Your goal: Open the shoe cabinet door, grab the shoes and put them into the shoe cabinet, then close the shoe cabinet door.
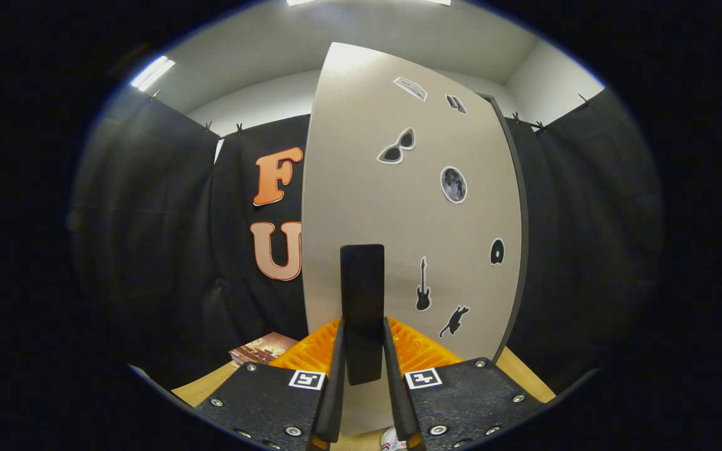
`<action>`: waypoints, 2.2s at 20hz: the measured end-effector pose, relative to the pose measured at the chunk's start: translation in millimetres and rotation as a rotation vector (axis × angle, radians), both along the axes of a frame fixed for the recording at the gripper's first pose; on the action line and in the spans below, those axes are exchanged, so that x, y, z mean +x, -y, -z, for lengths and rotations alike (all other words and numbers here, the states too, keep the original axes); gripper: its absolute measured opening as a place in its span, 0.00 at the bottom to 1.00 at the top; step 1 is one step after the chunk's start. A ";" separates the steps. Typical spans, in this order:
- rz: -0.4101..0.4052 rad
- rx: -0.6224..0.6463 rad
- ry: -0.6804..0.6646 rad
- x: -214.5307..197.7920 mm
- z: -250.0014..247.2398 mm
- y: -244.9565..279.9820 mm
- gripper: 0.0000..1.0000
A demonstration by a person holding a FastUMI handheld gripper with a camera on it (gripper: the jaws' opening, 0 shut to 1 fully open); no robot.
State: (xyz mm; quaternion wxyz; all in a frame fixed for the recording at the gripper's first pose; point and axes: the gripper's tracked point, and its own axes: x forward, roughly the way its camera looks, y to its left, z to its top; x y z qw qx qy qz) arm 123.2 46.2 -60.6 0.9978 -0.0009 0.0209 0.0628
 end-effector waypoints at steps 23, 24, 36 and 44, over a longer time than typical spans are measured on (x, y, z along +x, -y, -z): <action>0.130 0.056 0.011 -112.4 -4.8 141.7 0.32; 0.142 0.062 0.012 -116.5 -5.5 151.4 0.32; 0.267 0.035 0.025 -132.4 -6.4 253.6 0.30; 0.350 0.051 0.030 -148.9 -12.2 297.9 0.30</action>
